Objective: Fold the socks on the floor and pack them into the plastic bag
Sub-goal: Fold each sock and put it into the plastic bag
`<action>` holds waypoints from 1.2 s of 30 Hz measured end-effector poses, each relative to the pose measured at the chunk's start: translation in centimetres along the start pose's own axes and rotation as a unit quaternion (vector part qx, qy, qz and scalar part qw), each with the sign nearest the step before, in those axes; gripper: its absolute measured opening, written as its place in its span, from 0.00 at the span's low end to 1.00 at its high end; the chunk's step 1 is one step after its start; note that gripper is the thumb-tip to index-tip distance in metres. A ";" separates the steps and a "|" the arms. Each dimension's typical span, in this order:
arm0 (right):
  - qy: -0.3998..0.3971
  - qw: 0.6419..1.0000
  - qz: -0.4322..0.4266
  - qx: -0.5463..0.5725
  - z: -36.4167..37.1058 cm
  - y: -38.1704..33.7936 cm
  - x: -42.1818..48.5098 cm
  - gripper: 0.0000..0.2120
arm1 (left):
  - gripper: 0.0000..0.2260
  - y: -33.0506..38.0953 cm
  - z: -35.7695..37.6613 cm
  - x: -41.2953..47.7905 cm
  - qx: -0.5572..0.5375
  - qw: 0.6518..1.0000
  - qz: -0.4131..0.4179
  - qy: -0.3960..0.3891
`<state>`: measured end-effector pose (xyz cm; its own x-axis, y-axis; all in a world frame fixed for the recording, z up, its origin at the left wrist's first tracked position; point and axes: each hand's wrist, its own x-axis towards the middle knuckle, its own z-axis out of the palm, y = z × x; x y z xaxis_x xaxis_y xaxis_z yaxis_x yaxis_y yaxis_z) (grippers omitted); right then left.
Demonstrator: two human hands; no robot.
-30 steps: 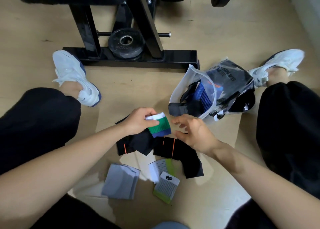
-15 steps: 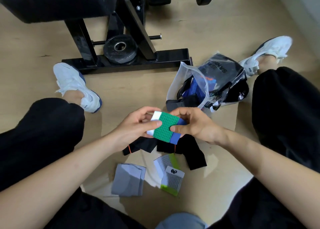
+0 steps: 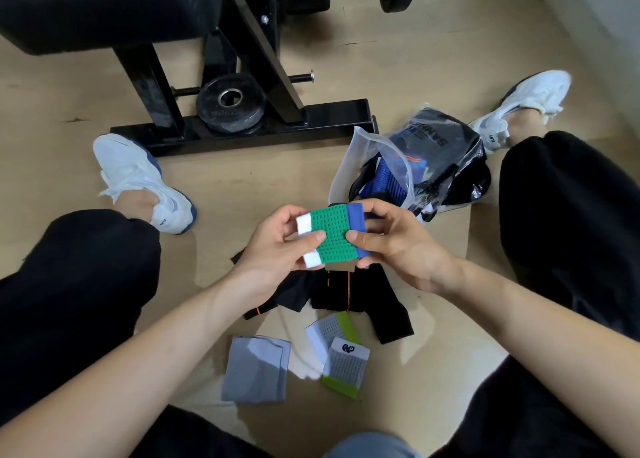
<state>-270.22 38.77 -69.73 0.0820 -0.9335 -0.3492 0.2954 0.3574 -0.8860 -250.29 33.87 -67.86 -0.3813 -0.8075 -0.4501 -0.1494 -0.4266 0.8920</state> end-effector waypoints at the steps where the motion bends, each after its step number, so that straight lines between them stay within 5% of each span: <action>1: 0.000 1.000 0.000 0.012 0.0 0.0 0.0 0.14 | 0.09 0.0 -0.1 0.1 0.005 1.000 0.002 -0.003; 11: 0.011 0.996 0.025 0.085 -0.5 -0.7 -0.2 0.14 | 0.17 0.4 -1.3 0.1 -0.030 0.993 0.012 -0.114; 17: 0.002 0.993 0.031 0.112 -0.6 -1.2 -0.3 0.14 | 0.14 1.6 -1.8 0.4 -0.128 0.974 -0.079 -0.172; 24: -0.013 0.996 0.046 0.071 0.0 -1.3 -0.5 0.10 | 0.05 1.2 -0.8 0.0 0.022 0.992 -0.044 -0.118; 31: -0.014 0.992 -0.027 -0.119 -0.4 0.1 -0.2 0.04 | 0.08 0.8 -0.8 -0.2 0.224 0.962 0.026 -0.158; 33: 0.045 0.964 -0.092 -0.243 -1.6 -0.2 0.5 0.05 | 0.07 0.3 -0.9 0.0 0.214 0.967 0.023 -0.138; 36: 0.189 0.850 -0.215 -0.443 -4.6 -1.4 2.1 0.10 | 0.07 -0.2 -0.8 0.5 0.197 0.976 0.023 -0.090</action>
<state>-274.83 36.47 -70.56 -0.2131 -0.9669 0.1405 -0.6257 0.0246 -0.7797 -249.73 33.21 -68.29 -0.5445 -0.7219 -0.4270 -0.4542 -0.1741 0.8737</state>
